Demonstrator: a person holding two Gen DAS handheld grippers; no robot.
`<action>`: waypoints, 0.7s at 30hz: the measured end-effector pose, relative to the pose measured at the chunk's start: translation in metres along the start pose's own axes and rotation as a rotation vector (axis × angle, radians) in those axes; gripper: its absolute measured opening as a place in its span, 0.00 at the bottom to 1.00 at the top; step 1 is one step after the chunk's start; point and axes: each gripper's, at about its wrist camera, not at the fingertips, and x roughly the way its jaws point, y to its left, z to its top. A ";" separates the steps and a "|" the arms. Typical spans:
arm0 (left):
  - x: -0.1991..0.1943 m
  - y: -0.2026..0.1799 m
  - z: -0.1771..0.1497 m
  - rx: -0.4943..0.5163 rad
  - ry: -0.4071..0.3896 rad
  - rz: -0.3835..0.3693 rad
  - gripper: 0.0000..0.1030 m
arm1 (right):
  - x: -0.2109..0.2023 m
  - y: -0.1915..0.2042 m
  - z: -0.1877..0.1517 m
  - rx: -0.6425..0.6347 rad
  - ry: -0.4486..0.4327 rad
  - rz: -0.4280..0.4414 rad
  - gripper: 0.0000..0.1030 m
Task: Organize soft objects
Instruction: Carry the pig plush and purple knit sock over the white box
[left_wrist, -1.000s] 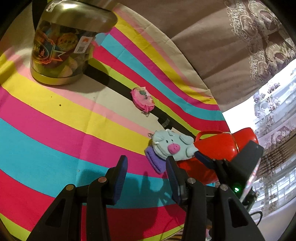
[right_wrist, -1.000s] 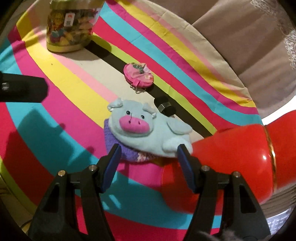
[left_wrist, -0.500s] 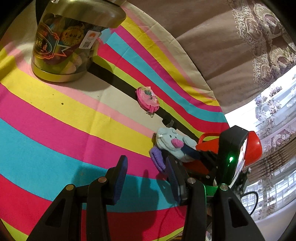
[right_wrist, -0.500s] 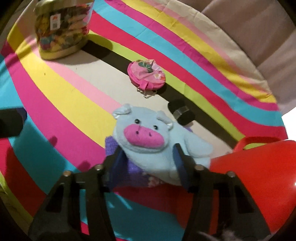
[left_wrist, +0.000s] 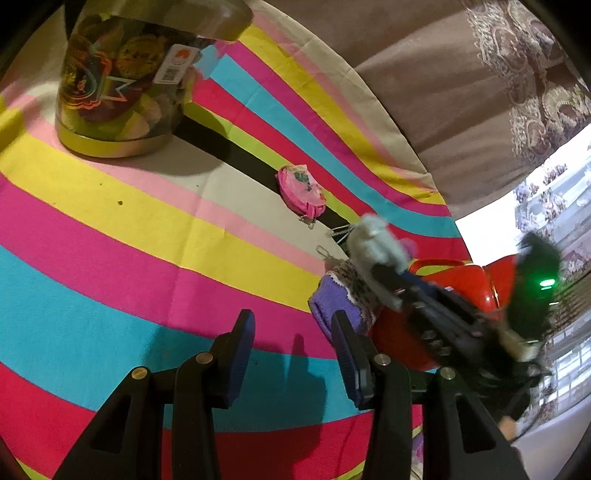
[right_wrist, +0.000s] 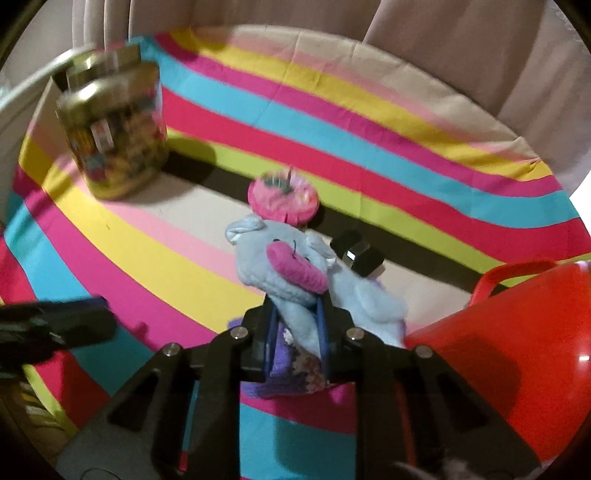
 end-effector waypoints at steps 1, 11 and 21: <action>0.002 -0.002 0.000 0.012 0.005 0.000 0.43 | -0.008 0.000 0.002 0.009 -0.018 0.010 0.21; 0.033 -0.035 -0.002 0.205 0.045 0.043 0.43 | -0.086 -0.010 -0.012 0.114 -0.115 0.104 0.21; 0.076 -0.063 0.009 0.322 0.116 0.049 0.43 | -0.154 -0.034 -0.066 0.222 -0.133 0.115 0.21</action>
